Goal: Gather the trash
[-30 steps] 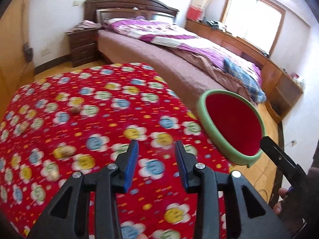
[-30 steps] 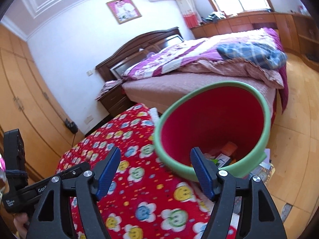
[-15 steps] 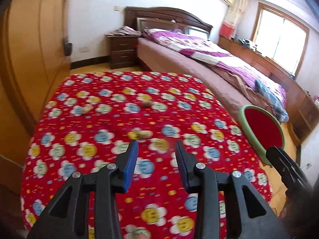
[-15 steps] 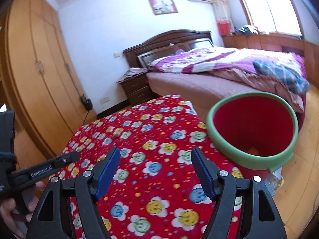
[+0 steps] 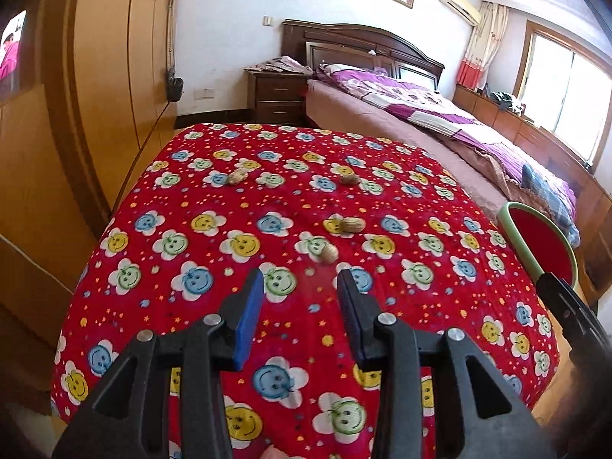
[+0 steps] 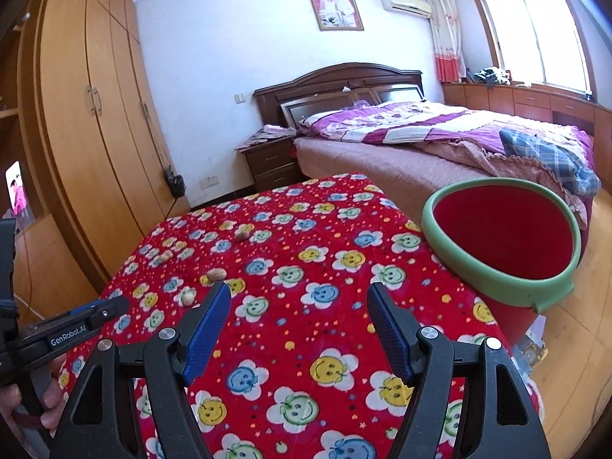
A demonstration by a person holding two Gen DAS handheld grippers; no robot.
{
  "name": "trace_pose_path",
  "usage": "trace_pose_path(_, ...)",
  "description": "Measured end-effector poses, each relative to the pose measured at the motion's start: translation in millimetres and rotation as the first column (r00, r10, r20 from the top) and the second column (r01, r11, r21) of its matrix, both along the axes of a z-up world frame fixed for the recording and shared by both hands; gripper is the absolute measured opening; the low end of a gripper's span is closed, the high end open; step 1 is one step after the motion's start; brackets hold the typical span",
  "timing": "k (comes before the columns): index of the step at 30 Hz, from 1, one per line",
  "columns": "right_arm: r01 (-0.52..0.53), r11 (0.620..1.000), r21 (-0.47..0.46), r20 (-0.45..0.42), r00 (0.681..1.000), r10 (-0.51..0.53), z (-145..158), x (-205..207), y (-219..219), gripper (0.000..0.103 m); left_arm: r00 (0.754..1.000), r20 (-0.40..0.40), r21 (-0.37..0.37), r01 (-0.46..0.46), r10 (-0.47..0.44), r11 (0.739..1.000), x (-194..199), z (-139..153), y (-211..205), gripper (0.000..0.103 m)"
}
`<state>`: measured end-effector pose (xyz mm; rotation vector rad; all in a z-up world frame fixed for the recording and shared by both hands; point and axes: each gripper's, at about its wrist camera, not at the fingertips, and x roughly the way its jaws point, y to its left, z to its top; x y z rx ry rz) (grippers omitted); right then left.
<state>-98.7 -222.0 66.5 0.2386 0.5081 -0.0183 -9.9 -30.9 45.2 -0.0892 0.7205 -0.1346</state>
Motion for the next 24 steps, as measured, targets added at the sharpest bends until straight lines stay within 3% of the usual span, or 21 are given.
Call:
trace_pose_path(12, -0.046, 0.999, 0.008, -0.041, 0.998, 0.046, -13.7, 4.5, 12.6, 0.075, 0.996, 0.081, 0.046, -0.051, 0.047, 0.998, -8.6, 1.4, 4.5, 0.04)
trace_pose_path(24, -0.042, 0.999, 0.021, -0.044, 0.998, 0.043, -14.6, 3.2, 10.1, 0.075, 0.995, 0.085, 0.046, -0.055, 0.051, 0.997, -8.8, 1.2, 2.6, 0.04)
